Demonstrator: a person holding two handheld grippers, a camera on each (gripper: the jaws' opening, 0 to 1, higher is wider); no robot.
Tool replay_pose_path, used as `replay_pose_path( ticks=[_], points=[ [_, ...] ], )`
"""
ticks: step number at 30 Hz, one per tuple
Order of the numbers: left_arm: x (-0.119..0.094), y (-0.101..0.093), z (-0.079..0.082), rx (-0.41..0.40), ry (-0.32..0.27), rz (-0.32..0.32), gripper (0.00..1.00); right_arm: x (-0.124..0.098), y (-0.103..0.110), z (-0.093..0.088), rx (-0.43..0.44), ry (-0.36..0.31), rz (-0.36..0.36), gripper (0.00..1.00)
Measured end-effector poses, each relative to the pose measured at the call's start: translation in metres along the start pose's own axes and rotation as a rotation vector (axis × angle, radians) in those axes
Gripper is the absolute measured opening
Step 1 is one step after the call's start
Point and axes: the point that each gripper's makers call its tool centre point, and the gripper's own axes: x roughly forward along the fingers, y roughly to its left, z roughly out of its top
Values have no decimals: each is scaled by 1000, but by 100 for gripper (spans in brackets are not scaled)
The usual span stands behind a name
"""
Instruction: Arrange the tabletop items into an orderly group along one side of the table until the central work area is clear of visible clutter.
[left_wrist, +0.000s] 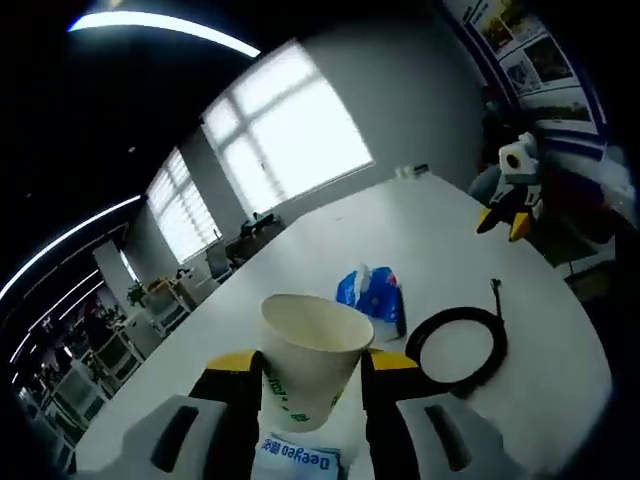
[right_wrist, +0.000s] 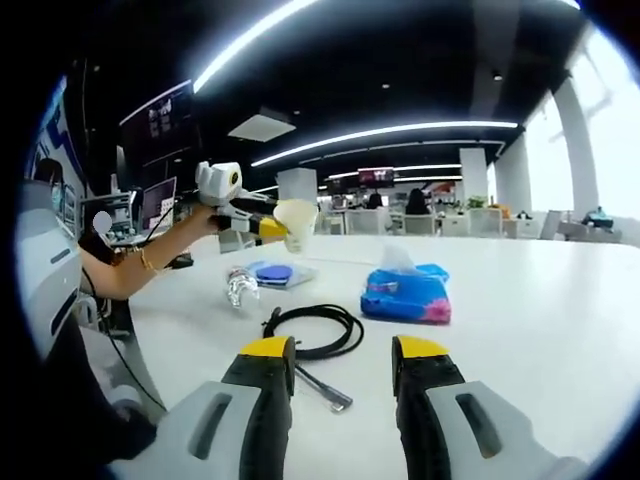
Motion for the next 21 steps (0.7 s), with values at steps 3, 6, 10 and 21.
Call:
replay_pose_path(
  ticks=[3,6,10,21],
  points=[
    [-9,4,-3,0,3,13,38,0,0,2,0,-5,-2,37],
    [-16,7,-8,-14,0,31,38,1,1,3,0,-11,0,37],
    [-31,23,-22,-25,44,113,38,7,6,1,3,-7,16,37],
    [-65,48,-41,-118,59,229,38,13,8,1,4,-3,32,37]
  ],
)
